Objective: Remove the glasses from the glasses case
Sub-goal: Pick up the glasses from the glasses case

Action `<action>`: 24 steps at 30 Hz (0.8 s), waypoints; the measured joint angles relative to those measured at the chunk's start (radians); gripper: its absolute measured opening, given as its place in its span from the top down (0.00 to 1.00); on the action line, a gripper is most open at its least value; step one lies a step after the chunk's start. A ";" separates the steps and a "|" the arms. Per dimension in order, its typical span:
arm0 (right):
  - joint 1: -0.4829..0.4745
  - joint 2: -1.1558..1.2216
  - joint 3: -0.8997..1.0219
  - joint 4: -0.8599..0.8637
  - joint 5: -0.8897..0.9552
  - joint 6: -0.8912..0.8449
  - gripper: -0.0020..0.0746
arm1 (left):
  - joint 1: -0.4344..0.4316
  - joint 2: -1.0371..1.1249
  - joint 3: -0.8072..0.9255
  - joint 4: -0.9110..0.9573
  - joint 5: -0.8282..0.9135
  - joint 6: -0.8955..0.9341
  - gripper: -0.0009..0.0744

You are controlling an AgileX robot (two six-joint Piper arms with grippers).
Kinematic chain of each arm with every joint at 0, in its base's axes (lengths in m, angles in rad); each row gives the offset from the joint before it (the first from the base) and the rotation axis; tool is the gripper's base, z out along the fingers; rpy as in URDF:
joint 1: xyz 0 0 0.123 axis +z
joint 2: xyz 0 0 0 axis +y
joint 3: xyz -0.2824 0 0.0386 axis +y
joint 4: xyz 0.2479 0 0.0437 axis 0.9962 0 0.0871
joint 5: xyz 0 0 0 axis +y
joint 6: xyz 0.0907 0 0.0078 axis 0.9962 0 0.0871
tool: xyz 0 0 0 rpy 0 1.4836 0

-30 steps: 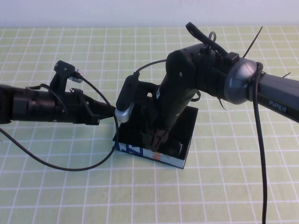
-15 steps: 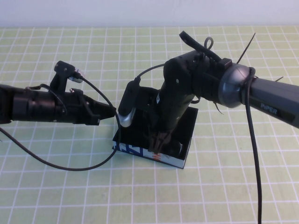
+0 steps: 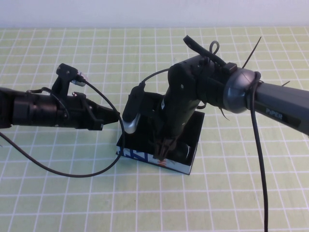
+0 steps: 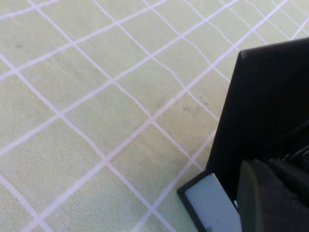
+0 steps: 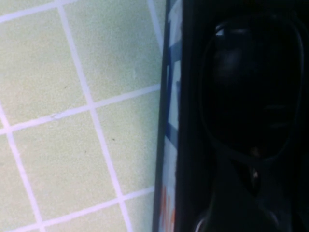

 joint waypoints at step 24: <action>0.000 0.004 -0.007 0.009 0.002 0.002 0.94 | 0.000 0.000 0.000 0.002 0.017 -0.004 0.99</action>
